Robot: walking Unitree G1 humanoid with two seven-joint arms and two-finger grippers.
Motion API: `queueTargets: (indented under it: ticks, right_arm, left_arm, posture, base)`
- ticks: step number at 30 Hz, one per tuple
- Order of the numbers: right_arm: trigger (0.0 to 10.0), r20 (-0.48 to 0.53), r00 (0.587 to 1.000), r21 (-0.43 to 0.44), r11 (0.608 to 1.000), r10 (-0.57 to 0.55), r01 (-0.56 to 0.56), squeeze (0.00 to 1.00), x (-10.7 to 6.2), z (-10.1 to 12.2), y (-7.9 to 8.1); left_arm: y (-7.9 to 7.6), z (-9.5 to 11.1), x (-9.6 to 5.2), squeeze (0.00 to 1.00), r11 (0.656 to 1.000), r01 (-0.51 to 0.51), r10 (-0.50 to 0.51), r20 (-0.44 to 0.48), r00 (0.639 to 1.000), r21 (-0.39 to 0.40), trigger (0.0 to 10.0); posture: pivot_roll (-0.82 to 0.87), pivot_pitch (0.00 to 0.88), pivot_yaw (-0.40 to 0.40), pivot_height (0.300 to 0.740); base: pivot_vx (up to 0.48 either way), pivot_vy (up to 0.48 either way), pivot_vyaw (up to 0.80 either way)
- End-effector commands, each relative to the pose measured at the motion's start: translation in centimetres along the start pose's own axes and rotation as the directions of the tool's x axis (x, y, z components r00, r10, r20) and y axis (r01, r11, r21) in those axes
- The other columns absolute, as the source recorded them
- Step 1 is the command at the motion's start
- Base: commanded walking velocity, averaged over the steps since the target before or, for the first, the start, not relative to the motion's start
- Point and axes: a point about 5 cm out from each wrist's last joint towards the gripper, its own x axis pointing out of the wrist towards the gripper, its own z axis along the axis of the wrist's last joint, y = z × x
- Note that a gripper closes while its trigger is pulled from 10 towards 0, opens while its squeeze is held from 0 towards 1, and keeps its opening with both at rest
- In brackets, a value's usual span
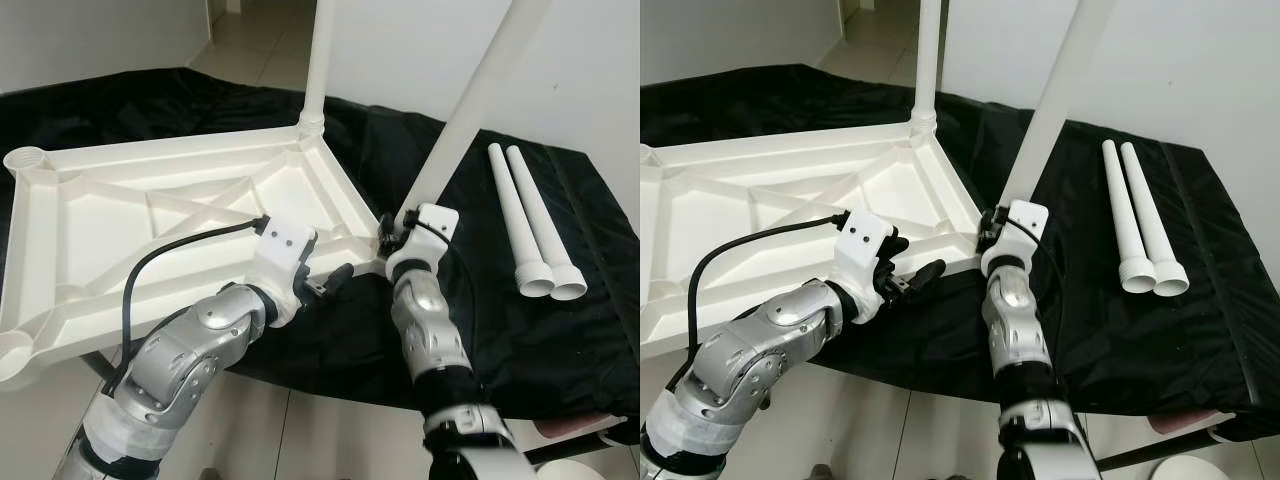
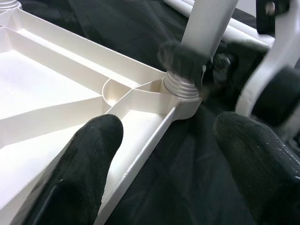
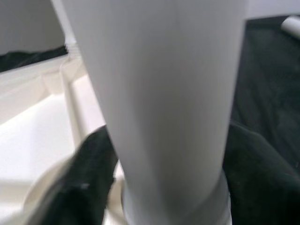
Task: Building children table
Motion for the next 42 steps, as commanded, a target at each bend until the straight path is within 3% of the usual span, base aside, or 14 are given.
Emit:
queueTargets:
  ticks: [1,6,7,8,13,15,20,23,28,30,35,36,42]
  right_arm:
    - [10.0,-0.018,1.000,-0.011,1.000,0.016,-0.017,1.00,-0.2,-0.1,-0.6]
    - [10.0,-0.034,0.999,-0.033,0.999,0.035,-0.036,1.00,-0.1,0.0,-1.5]
    - [10.0,-0.033,0.997,-0.064,0.995,0.072,-0.074,0.93,0.1,0.2,-2.2]
    - [10.0,-0.038,0.993,-0.086,0.989,0.115,-0.117,0.00,0.3,0.5,-2.9]
    - [10.0,-0.027,0.968,-0.179,0.952,0.249,-0.249,0.00,1.2,1.9,-4.5]
    - [10.0,-0.027,0.968,-0.179,0.952,0.249,-0.249,0.00,1.2,1.9,-4.5]
    - [10.0,-0.056,0.929,-0.217,0.904,0.365,-0.369,0.00,2.0,2.4,-4.5]
    - [10.0,-0.107,0.857,-0.243,0.822,0.505,-0.515,0.00,3.0,2.6,-3.3]
    - [10.0,-0.123,0.829,-0.249,0.791,0.546,-0.559,0.00,3.2,2.6,-3.0]
    - [10.0,-0.173,0.802,-0.276,0.754,0.572,-0.596,0.00,3.5,2.3,-2.7]
    - [10.0,-0.212,0.790,-0.293,0.734,0.576,-0.613,0.00,3.7,1.8,-2.8]
    - [0.0,-0.252,0.787,-0.260,0.744,0.563,-0.615,0.00,3.6,0.9,-3.6]
    - [0.0,-0.290,0.801,-0.235,0.773,0.523,-0.589,0.00,3.1,-0.2,-5.1]
  left_arm:
    - [-0.6,-0.5,0.0,0.00,0.993,0.114,-0.114,-0.012,0.993,-0.009,10.0]
    - [-0.7,-0.6,-0.1,0.00,0.993,0.117,-0.117,-0.013,0.993,-0.009,10.0]
    - [-0.8,-0.6,-0.1,0.00,0.993,0.119,-0.119,-0.014,0.993,-0.009,10.0]
    - [-0.8,-0.6,-0.1,0.00,0.993,0.120,-0.120,-0.015,0.993,-0.008,10.0]
    - [-0.8,-0.6,-0.1,0.00,0.993,0.120,-0.120,-0.015,0.993,-0.003,10.0]
    - [-0.8,-0.6,-0.1,0.00,0.993,0.120,-0.120,-0.015,0.993,-0.003,10.0]
    - [-0.8,-0.6,-0.1,0.00,0.992,0.123,-0.123,-0.015,0.992,0.001,10.0]
    - [-1.0,-0.4,0.0,0.00,0.992,0.126,-0.126,-0.009,0.992,0.003,10.0]
    - [-1.1,-0.4,0.0,0.00,0.992,0.129,-0.129,-0.009,0.992,0.004,10.0]
    - [-1.2,-0.5,-0.1,0.00,0.991,0.130,-0.130,-0.014,0.991,0.009,10.0]
    - [-1.2,-0.6,-0.1,0.00,0.991,0.130,-0.130,-0.017,0.991,0.011,10.0]
    - [-0.7,-0.5,-0.4,0.00,0.993,0.113,-0.113,-0.022,0.993,0.019,10.0]
    - [-0.3,-0.5,-0.5,0.00,0.994,0.102,-0.101,-0.027,0.995,0.026,10.0]
  posture:
    - [0.07,0.051,-0.100,0.740]
    - [0.07,0.048,-0.104,0.740]
    - [0.07,0.047,-0.104,0.740]
    - [0.07,0.045,-0.104,0.740]
    - [0.07,0.038,-0.104,0.740]
    - [0.07,0.038,-0.104,0.740]
    - [0.08,0.030,-0.103,0.740]
    - [0.09,0.015,-0.099,0.740]
    - [0.09,0.012,-0.099,0.740]
    - [0.10,0.005,-0.098,0.740]
    - [0.10,0.002,-0.097,0.740]
    - [0.12,0.000,-0.100,0.740]
    - [0.12,0.000,-0.093,0.740]
  base:
    - [0.000,0.000,0.00]
    - [0.000,0.000,0.00]
    - [0.000,0.000,0.00]
    - [0.000,0.000,0.00]
    - [0.000,0.000,0.00]
    - [0.000,0.000,0.00]
    - [0.000,0.000,0.00]
    - [0.000,0.000,0.00]
    - [0.000,0.000,0.00]
    - [0.000,0.000,0.00]
    - [0.000,0.000,0.00]
    - [0.000,0.000,0.00]
    - [0.000,0.000,0.00]
